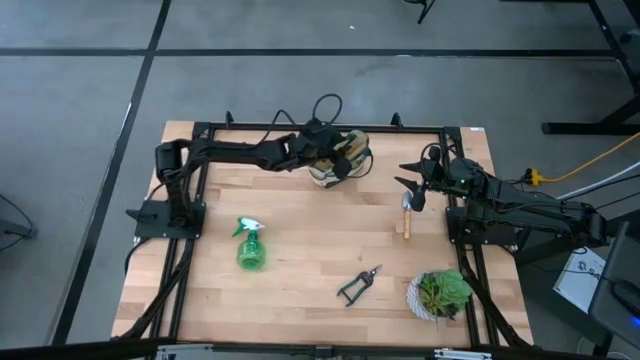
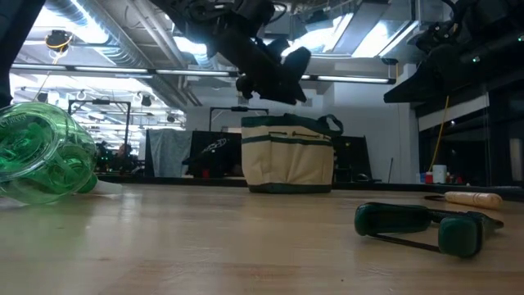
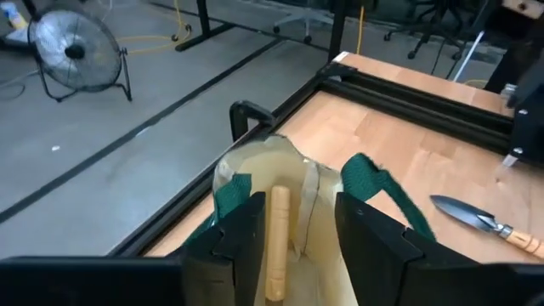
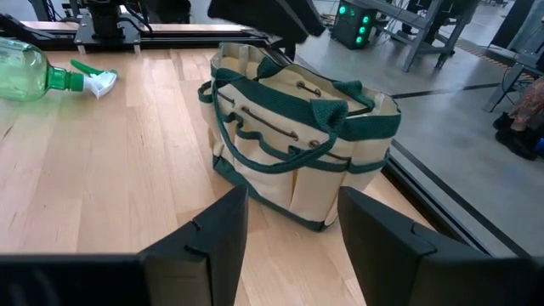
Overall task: Pick & Place Garden tools in Gardening bag
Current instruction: Put the green spray bottle into the green gardening bag
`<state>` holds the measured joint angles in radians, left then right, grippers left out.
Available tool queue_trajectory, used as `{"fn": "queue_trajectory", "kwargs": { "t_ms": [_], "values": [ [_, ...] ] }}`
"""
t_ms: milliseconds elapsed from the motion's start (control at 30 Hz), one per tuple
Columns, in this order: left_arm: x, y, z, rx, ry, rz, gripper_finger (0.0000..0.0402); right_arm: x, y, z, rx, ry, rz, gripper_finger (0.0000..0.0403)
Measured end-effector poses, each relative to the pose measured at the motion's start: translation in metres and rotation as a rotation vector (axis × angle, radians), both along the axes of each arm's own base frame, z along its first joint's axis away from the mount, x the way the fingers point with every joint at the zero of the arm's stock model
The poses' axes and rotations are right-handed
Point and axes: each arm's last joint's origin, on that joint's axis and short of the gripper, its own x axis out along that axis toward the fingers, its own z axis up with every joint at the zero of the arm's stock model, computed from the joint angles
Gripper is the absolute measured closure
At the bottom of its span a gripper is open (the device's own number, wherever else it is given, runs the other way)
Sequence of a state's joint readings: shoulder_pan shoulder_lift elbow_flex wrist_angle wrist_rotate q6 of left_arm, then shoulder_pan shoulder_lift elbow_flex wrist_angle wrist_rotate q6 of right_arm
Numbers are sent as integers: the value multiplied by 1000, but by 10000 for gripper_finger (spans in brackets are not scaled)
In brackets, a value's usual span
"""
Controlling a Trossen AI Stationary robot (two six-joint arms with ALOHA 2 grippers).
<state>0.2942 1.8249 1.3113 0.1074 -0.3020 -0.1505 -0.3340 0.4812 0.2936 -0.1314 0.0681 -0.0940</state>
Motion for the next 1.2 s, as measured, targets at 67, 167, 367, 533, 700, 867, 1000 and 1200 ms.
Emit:
{"fn": "queue_trajectory", "kwargs": {
  "t_ms": [67,167,367,533,700,867,1000,1200],
  "values": [
    [-1,-4,5,17,-2,-14,257,0,0,0,0,0,-1,217],
    [-2,-11,12,38,-7,-33,250,0,0,0,0,0,-1,217],
    [-8,-29,22,40,37,-58,240,0,0,0,0,0,0,217],
    [-22,-49,32,-37,93,-48,237,0,0,0,0,0,-1,217],
    [-40,-73,40,-155,147,-40,236,0,0,0,0,-1,0,217],
    [-53,-103,45,-281,164,-29,235,0,0,0,0,-1,-1,217],
    [-61,-130,44,-391,174,-14,235,0,0,0,0,0,0,217],
    [-77,-169,41,-576,200,65,235,0,0,0,0,-1,-1,217]
  ]
}}
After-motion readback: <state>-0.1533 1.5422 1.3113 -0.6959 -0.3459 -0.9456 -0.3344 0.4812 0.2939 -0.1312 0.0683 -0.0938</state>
